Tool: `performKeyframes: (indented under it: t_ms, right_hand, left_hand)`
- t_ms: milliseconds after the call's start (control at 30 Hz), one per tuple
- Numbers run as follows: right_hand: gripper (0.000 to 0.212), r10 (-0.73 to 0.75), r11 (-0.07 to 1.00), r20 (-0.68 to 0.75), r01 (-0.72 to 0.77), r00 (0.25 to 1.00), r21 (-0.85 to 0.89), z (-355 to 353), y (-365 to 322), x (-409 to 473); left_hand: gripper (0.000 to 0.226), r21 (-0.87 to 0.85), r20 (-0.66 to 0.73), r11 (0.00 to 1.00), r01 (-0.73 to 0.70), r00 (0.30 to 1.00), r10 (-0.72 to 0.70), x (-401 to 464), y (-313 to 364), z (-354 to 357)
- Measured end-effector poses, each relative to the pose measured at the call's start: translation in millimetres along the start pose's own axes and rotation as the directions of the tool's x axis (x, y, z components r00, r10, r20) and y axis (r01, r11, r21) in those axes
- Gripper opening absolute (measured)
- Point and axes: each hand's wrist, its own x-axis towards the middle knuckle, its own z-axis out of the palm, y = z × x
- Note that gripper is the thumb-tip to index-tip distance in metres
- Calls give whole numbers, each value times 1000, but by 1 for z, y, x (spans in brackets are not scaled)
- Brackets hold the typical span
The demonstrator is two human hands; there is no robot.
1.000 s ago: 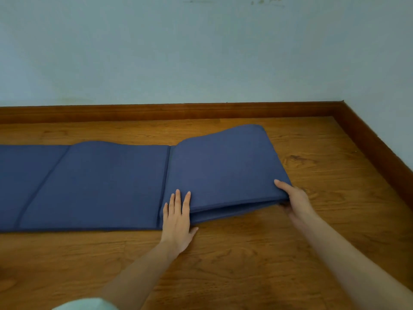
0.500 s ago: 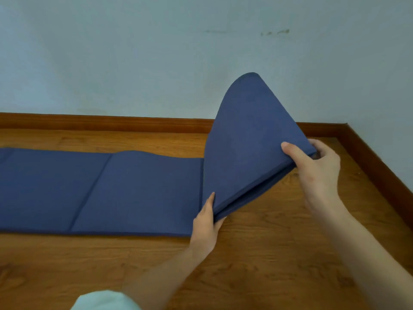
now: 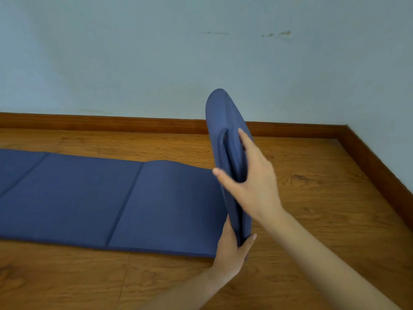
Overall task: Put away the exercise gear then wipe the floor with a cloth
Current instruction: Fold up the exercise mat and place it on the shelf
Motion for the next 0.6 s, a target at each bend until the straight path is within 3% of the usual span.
performKeyframes:
  t_ms: [67,233,333,433,500,600]
  right_hand:
    - [95,-13,999,66,15,998,-36,15,3,-9]
    - [91,6,997,11,-6,1000,75,27,16,-15]
    - [91,30,991,-39,-25,999,132,30,23,-18]
    - [96,10,992,-20,-8,1000,127,39,28,-23]
    - [102,-27,996,33,24,999,87,50,28,-28]
    - [106,-105,994,121,105,987,6,70,25,-38]
  left_hand:
    - [64,-2,66,1000,-13,998,13,-3,-2,-12]
    - [73,39,207,982,-183,963,172,-19,-4,-67]
    - [52,11,-35,973,-230,973,230,-8,5,-118]
    - [30,134,-311,960,-247,909,277,13,50,-165]
    - [26,1,-319,977,-214,926,203,18,93,-182]
    - [32,-263,-120,965,-5,992,-27,19,142,-195]
